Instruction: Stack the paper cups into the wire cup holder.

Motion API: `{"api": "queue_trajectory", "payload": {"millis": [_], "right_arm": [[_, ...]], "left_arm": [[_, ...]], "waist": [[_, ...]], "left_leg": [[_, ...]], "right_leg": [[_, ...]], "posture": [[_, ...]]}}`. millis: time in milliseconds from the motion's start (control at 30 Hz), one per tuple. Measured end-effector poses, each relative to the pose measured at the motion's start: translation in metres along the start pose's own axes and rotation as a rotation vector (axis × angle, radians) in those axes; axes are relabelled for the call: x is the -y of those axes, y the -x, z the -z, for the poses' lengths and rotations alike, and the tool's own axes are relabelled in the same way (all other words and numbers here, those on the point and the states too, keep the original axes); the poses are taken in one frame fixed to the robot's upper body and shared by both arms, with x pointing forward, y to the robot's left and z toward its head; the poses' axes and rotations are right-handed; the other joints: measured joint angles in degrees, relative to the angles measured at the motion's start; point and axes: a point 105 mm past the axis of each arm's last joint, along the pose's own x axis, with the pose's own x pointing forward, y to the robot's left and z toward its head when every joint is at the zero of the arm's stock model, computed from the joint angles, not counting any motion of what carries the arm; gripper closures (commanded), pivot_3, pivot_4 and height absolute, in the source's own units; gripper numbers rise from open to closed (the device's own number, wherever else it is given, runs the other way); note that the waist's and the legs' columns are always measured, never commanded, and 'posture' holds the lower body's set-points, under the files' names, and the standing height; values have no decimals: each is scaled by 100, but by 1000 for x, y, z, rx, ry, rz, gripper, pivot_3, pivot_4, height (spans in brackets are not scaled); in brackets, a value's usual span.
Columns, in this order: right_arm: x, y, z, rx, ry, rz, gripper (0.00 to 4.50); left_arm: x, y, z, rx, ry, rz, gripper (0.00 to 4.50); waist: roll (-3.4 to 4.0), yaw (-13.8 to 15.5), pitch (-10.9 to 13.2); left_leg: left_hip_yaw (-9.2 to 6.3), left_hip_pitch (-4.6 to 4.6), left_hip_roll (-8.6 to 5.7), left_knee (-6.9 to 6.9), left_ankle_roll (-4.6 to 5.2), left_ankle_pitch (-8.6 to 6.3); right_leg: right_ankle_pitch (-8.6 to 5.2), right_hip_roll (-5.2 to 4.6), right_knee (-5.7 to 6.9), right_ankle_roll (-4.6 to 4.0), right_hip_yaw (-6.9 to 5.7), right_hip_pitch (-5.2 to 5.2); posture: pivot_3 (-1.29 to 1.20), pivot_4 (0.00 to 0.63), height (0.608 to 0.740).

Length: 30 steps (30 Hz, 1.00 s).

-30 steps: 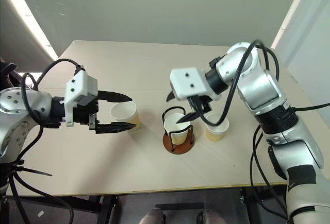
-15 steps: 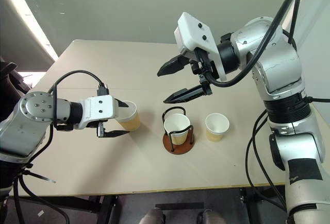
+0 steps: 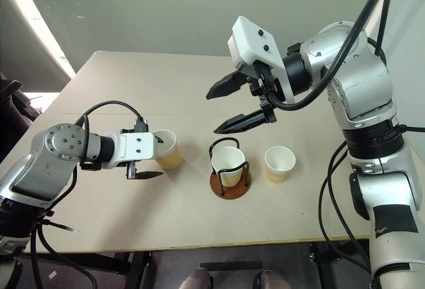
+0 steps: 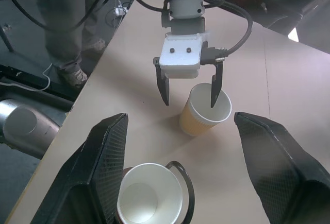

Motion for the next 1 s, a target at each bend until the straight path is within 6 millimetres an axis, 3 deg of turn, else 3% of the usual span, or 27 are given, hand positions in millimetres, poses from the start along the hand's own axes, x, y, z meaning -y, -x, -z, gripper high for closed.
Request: {"api": "queue_trajectory", "payload": {"millis": [133,467,833,900,1000], "right_arm": [[0,1,0,-3,-1,2,1076],[1,5,2,-17,-7,15,1076],[-3,15,7,-54,-25,5,1076],[-6,18,10,-67,-37,4,1076],[-13,20,18,-78,-74,-7,1076]], "left_arm": [[-2,-7,-2,16,-6,13,863],[-23,-3,-3,21,-34,43,4346],[-12,7,-26,162,-4,231,4435],[-21,17,-38,216,12,227,4435],[-46,42,-76,369,8,188,4435]], "waist": [[-1,2,0],[-1,12,-1],[-2,18,-1],[-3,28,-2],[-4,47,-3]], "left_leg": [[-2,0,0,2,0,0],[-5,-4,0,4,0,0],[-6,-14,-1,9,1,2],[-7,-19,-1,13,3,3],[-7,-31,-7,28,8,6]], "right_leg": [[1,0,2,2,-1,0],[4,0,-2,7,-1,0],[8,0,-3,14,-3,-1],[11,0,-4,19,-2,-1],[20,-1,-7,34,2,-1]], "posture": [[0,150,740],[0,150,740],[0,150,740],[0,150,740],[0,150,740]]}}
